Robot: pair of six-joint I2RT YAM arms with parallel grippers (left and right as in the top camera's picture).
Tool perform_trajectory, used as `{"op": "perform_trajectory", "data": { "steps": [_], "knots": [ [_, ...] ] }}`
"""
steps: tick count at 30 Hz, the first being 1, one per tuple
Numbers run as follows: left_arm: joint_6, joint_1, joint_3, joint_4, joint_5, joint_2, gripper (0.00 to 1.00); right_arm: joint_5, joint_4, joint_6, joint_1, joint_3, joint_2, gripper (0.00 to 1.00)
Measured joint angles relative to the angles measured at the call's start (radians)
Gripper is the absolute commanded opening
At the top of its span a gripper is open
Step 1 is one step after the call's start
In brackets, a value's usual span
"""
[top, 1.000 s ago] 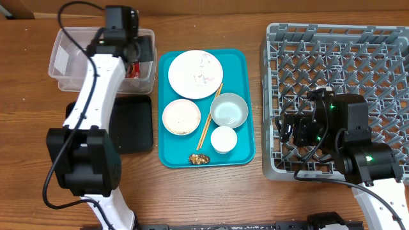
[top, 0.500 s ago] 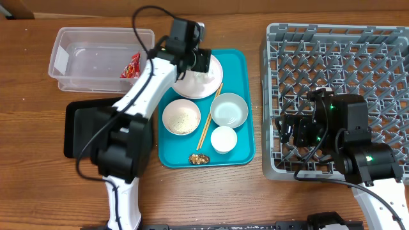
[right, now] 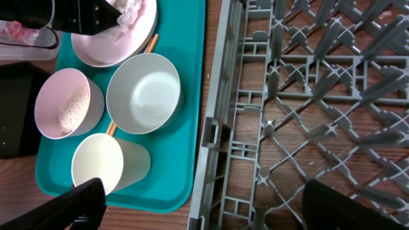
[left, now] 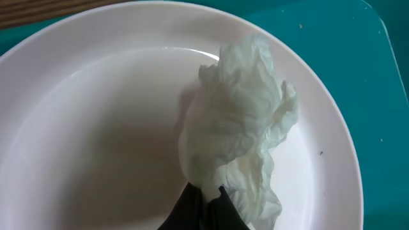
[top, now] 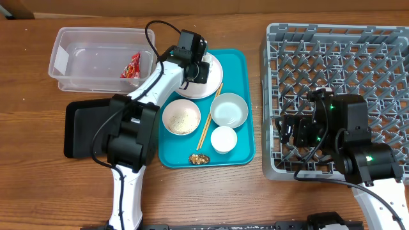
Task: Sort waste into correct bins and load items into the dishwasher
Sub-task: 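Grasp the white tissue on the plate with the left gripper, then move the tissue left and release it into the clear bin, then reach the left gripper to the white cup and grasp it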
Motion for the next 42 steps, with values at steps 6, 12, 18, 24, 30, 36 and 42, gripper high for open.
{"op": "perform_trajectory", "data": {
  "steps": [6, 12, 18, 24, 30, 36, 42],
  "knots": [
    [0.0, 0.036, 0.0, -0.121, -0.074, -0.169, 0.04, 0.0, -0.001, 0.0, 0.0, 0.0, 0.0, 1.0],
    [0.0, 0.16, 0.016, -0.233, -0.272, -0.431, 0.04, -0.001, 0.0, 0.0, 0.0, 0.0, 0.0, 1.0],
    [-0.009, 0.301, 0.019, -0.276, -0.337, -0.412, 0.04, -0.001, 0.0, 0.0, 0.0, 0.0, 0.0, 1.0],
    [-0.018, 0.33, 0.019, -0.29, -0.349, -0.333, 0.53, 0.0, 0.0, 0.0, 0.0, 0.0, 0.0, 1.0],
    [-0.026, 0.331, 0.018, -0.295, -0.35, -0.312, 0.67, 0.0, 0.0, 0.0, 0.0, 0.0, 0.0, 1.0],
    [-0.026, 0.331, 0.018, -0.298, -0.323, -0.332, 0.67, 0.0, 0.0, 0.0, 0.0, 0.0, 0.0, 1.0],
    [-0.025, 0.323, 0.018, -0.358, -0.08, -0.437, 0.69, 0.0, 0.0, -0.001, 0.0, 0.0, 0.0, 1.0]
  ]
}}
